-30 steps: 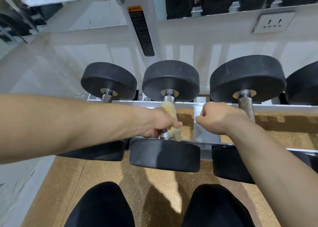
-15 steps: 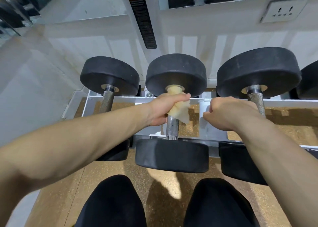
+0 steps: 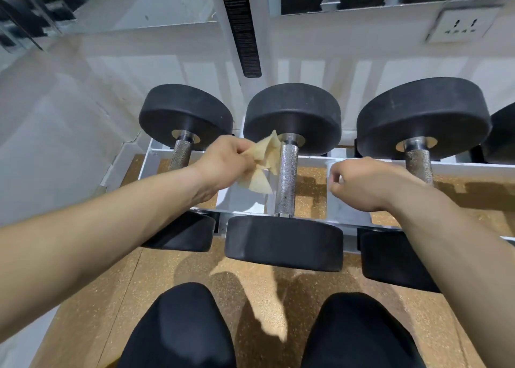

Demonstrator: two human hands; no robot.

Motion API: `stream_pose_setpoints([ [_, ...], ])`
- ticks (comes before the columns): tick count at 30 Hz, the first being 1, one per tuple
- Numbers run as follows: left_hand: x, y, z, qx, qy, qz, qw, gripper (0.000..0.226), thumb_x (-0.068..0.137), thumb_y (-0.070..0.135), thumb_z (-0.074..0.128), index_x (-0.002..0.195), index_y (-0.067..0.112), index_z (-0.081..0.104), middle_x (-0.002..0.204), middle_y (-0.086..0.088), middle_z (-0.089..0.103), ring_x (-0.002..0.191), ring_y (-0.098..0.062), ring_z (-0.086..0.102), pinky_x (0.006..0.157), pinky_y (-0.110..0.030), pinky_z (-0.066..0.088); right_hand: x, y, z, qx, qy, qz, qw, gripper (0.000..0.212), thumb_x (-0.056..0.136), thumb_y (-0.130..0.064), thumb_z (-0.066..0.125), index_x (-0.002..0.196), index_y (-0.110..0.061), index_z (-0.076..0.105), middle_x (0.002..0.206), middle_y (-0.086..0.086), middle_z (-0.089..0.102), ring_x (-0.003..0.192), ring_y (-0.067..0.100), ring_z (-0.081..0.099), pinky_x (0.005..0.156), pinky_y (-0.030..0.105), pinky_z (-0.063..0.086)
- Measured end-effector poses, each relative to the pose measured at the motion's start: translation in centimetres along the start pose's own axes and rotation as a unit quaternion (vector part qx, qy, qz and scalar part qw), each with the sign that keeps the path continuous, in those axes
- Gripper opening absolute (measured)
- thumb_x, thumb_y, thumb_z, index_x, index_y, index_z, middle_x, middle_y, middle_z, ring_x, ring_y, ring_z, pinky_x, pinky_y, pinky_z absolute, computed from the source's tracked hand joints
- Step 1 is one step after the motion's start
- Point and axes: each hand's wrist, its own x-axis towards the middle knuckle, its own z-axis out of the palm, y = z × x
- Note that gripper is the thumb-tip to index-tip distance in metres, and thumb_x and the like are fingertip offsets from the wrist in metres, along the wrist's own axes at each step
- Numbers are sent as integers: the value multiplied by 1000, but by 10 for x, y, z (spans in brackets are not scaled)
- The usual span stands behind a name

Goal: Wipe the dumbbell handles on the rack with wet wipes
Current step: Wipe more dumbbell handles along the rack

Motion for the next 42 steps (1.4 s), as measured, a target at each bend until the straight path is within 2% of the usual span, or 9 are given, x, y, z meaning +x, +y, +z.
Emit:
stream_pose_setpoints([
  [5, -16, 27, -13, -145, -49, 31, 988, 30, 83, -11, 46, 76, 10, 66, 67, -10, 60, 52, -14, 58, 52, -24, 43, -2, -5, 0, 258, 137, -134, 947, 30, 99, -24, 54, 127, -34, 54, 114, -12, 57, 89, 4, 56, 74, 14, 40],
  [9, -29, 41, -17, -236, -202, 14, 951, 15, 71, -2, 49, 76, 5, 62, 67, -11, 53, 55, -19, 52, 47, -23, 39, -16, -26, -16, 324, 63, -234, 914, 74, 77, -30, 65, 147, -35, 42, 143, -11, 35, 133, 4, 35, 108, 26, 32],
  [13, -31, 45, -14, -256, -263, -51, 929, 15, 82, 22, 53, 73, 14, 61, 65, -4, 43, 49, -13, 31, 44, -23, 16, -14, -31, -25, 428, -24, -241, 871, 34, 82, -13, 67, 113, 1, 63, 105, 26, 64, 97, 22, 60, 91, 56, 48],
  [15, -29, 39, -12, -163, -221, -54, 960, 28, 85, 50, 62, 78, 24, 67, 65, 1, 43, 50, -12, 29, 45, -23, 18, -10, -26, -23, 456, -62, -175, 870, 20, 91, -4, 63, 110, 1, 67, 96, 26, 72, 84, 25, 71, 91, 53, 54],
  [20, -12, 14, -3, 116, -92, -30, 988, 27, 78, 39, 81, 90, 17, 71, 68, 6, 62, 59, -12, 55, 58, -23, 40, 8, -14, -21, 266, -193, -78, 941, 6, 98, -9, 64, 95, -5, 67, 87, 14, 78, 84, 21, 77, 73, 32, 57],
  [27, -4, -3, 3, 170, -220, -56, 959, 11, 92, 15, 66, 81, 17, 67, 71, 1, 58, 64, -14, 56, 65, -28, 54, 36, -26, 10, 104, -238, -46, 965, 15, 97, -11, 61, 110, -11, 54, 93, 14, 74, 61, 14, 72, 56, 28, 57],
  [33, 0, -8, 0, 101, -247, 4, 964, 10, 97, 25, 66, 88, 21, 68, 72, 6, 59, 69, -8, 56, 66, -22, 51, 59, -42, 26, 25, -185, -40, 982, 18, 87, 5, 53, 78, -9, 58, 79, 14, 70, 53, 21, 62, 55, 29, 51],
  [39, 5, -18, 11, 239, -198, 70, 948, 16, 96, 17, 65, 81, 23, 64, 73, 5, 63, 55, 1, 55, 58, -17, 50, 65, -30, 32, 101, -211, -75, 969, 22, 99, -8, 45, 80, -13, 54, 53, 3, 62, 46, 19, 54, 55, 27, 45],
  [42, 12, -22, 21, 385, -125, 72, 911, 14, 91, 16, 62, 81, 23, 68, 83, 6, 68, 77, -9, 62, 74, -25, 53, 62, -30, 26, 126, -225, -123, 958, 29, 102, -13, 48, 75, -11, 60, 62, 1, 63, 52, 16, 56, 55, 29, 47],
])
